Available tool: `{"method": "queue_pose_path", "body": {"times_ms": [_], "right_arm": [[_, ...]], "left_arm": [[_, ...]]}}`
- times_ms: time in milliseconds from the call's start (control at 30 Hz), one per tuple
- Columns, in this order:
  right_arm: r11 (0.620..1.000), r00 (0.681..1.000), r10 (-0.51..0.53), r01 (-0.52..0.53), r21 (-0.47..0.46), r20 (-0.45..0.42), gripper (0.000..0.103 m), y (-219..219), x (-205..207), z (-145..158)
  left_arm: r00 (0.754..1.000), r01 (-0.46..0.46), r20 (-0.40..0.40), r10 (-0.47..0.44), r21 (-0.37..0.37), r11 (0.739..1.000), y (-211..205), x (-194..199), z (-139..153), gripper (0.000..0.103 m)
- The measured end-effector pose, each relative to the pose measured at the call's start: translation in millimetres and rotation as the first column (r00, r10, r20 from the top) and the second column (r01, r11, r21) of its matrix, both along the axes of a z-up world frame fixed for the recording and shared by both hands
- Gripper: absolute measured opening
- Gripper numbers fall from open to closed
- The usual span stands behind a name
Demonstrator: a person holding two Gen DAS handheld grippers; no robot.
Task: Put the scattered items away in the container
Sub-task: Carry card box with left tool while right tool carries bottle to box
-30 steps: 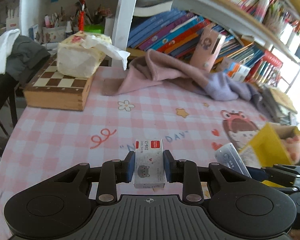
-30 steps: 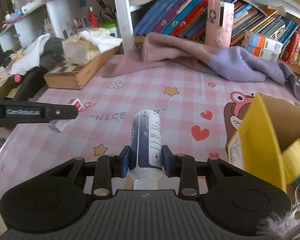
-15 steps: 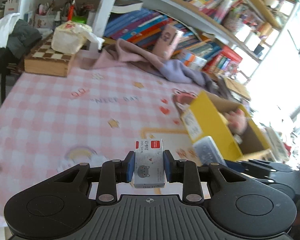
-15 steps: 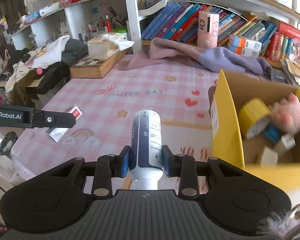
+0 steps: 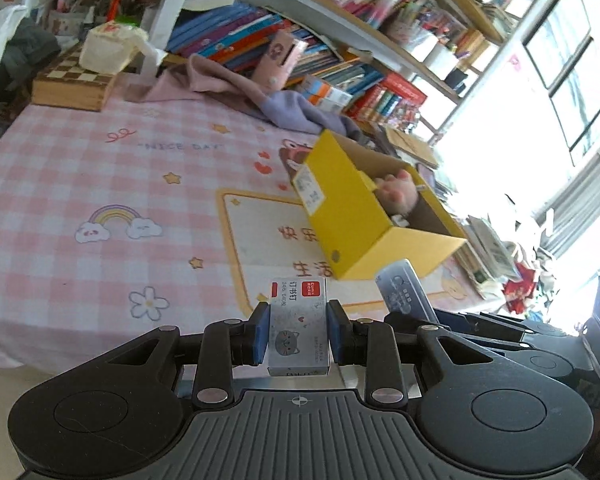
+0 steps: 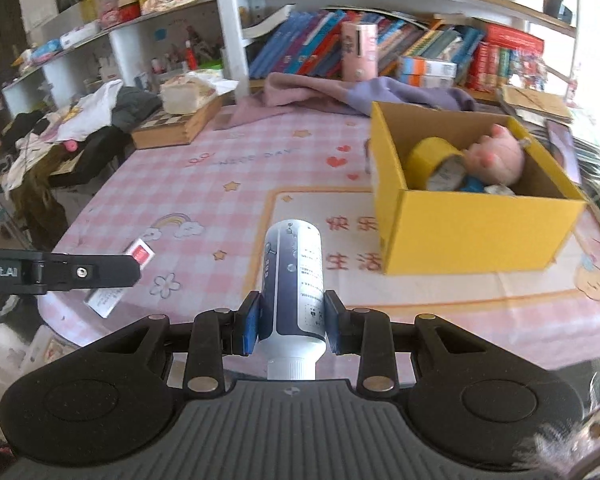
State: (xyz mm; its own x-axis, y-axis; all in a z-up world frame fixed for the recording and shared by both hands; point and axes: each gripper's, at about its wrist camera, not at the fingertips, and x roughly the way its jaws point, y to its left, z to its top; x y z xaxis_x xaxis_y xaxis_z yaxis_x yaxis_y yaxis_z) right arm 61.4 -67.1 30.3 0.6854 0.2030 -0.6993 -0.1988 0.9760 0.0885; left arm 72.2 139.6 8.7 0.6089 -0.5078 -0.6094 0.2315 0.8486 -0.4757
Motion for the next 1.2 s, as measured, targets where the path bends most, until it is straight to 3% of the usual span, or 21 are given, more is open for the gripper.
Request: {"method": "queue_pose_path", "body": {"times_ms": [233,433,700,900,1033,1200], "right_arm": [[0.994,0.995,-0.097,0.097,-0.046,-0.007,0.031,-27.9,-31.8,2.2],[0.972,0.973,-0.231,0.23,-0.056,-0.005,0.031,-66.5,-49.4,4.8],[0.944,0.945,-0.326,0.326,-0.055,0.011,0.031,-112.1,-52.0,7.3],[0.942,0.942,-0.332,0.334,-0.039,0.052,0.031,-146.8,-25.0,13.9],[0.959,0.954,-0.277,0.283,-0.033,0.114,0.031,-170.7,8.9,25.9],[0.981,0.967,-0.184,0.19,-0.021,0.174,0.031,-199.5,69.4,39.9]], "left_arm": [[0.994,0.107,-0.005,-0.107,-0.038,0.994,-34.6,0.2,-6.4,0.028],[0.97,0.244,0.02,-0.244,-0.043,0.969,-77.1,5.6,-6.7,0.028],[0.946,0.322,0.045,-0.32,-0.051,0.945,-122.2,20.4,-4.8,0.028],[0.943,0.313,0.121,-0.309,-0.015,0.95,-153.0,45.4,7.8,0.028],[0.943,0.265,0.198,-0.266,0.034,0.964,-173.0,71.6,21.9,0.028],[0.953,0.17,0.238,-0.185,0.082,0.982,-203.2,110.3,34.8,0.028]]}}
